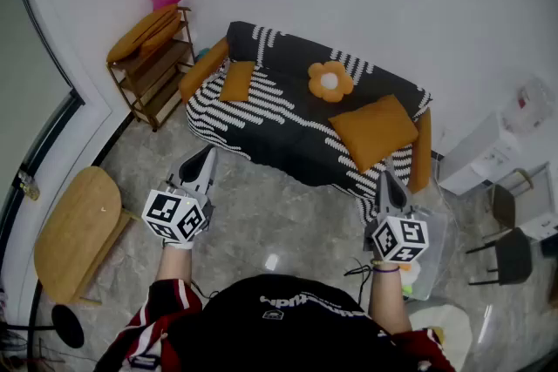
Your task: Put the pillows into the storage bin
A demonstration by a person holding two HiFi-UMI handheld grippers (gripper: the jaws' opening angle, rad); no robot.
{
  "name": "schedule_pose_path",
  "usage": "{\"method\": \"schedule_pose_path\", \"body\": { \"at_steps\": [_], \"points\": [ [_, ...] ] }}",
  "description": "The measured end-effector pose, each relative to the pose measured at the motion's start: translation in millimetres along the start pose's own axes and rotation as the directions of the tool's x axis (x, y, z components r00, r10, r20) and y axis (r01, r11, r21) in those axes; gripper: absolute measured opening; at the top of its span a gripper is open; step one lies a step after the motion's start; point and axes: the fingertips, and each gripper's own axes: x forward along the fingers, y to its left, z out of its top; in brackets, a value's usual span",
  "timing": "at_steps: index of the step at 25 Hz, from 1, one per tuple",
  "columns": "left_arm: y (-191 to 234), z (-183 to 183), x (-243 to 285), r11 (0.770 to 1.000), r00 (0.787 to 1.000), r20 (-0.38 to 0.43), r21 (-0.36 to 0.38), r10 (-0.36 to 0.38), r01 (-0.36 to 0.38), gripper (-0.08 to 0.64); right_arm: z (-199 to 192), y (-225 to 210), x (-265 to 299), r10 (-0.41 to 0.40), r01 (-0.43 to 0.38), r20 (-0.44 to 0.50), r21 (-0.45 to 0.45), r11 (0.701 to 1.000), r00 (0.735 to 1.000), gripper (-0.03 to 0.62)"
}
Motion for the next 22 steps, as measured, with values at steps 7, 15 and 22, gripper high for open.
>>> {"method": "schedule_pose_path", "body": {
  "at_steps": [7, 15, 22],
  "points": [
    [15.5, -3.7, -9.3, 1.0, 1.0, -0.003, -0.011, -0.022, 0.022, 0.005, -5.2, 23.7, -1.3, -0.015, 0.015, -0.011, -0.004, 1.0, 1.0, -0.008],
    [37.9, -14.3, -23.4, 0.999, 1.0, 0.001, -0.039, -0.028, 0.028, 0.005, -9.3, 51.1, 0.6, -0.007, 0.007, 0.003, -0.035, 0.999, 1.0, 0.002],
    [59.9, -30.6, -22.2, 0.996, 0.999, -0.031, -0.092, -0.02, 0.017, 0.005, -2.4, 76.5, 20.2, 0.109, -0.111, -0.021, -0.149, 0.983, 0.994, 0.003]
  ]
}}
